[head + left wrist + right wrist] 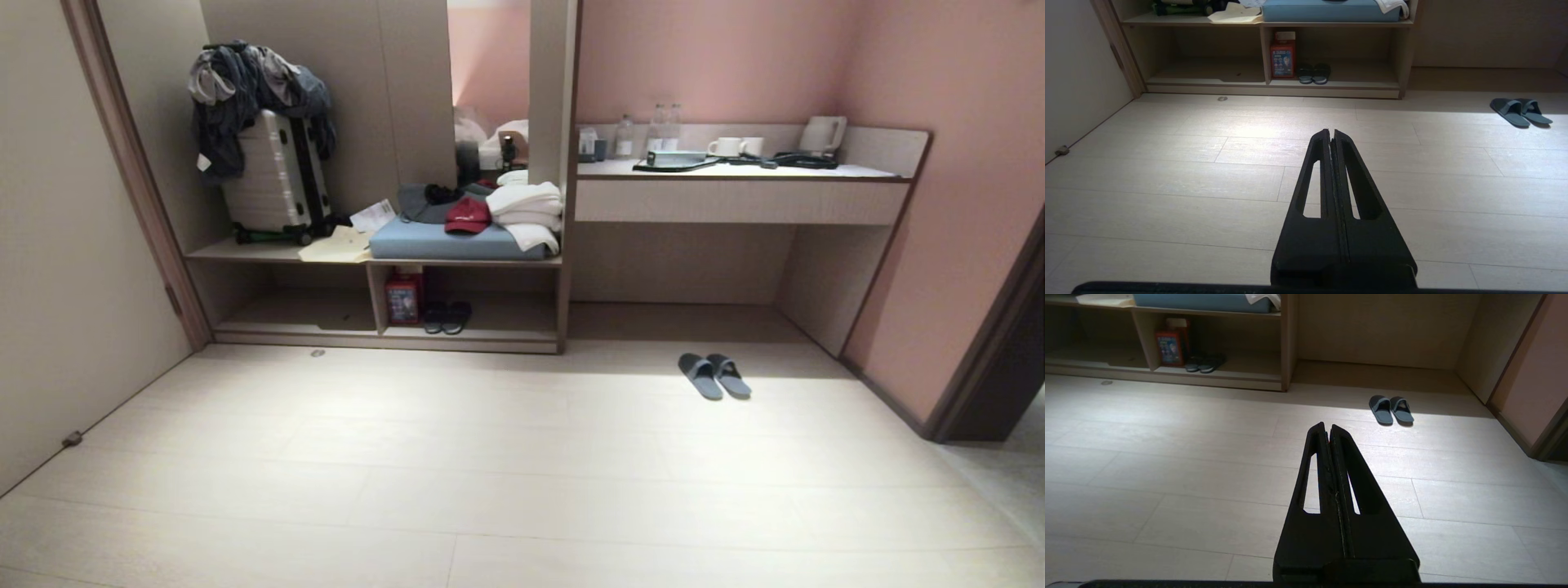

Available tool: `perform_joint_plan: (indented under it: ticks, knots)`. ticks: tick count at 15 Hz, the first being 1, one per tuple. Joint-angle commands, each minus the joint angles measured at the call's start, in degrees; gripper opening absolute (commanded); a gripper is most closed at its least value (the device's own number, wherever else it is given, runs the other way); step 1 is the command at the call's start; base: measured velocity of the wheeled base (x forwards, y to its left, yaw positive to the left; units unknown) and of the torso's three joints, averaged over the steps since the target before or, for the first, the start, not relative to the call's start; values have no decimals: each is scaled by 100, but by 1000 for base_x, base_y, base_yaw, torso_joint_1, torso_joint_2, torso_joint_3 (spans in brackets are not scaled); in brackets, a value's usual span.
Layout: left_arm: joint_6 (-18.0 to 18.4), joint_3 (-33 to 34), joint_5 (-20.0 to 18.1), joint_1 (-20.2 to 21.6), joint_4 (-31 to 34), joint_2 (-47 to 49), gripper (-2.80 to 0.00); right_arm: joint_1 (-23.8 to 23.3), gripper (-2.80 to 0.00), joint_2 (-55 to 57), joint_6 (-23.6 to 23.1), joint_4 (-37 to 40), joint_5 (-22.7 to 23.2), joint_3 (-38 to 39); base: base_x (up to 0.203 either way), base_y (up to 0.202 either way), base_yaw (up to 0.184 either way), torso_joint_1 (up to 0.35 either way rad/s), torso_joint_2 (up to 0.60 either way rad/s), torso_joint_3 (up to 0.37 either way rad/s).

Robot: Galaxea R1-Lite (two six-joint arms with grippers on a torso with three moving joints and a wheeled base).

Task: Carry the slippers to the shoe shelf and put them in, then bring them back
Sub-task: Pick up the slippers on the floor

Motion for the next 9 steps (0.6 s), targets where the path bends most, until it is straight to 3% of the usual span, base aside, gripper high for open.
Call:
perform_joint_plan:
  ticks: [1,9]
  knots:
    - [-12,0,1,6,-2,5,-280,2,-280,10,4,-2,-2,0,0,0,0,0,0,0]
    - [-30,0,1,6,-2,5,-280,2,-280,1,-5,6,5,0,0,0,0,0,0,0]
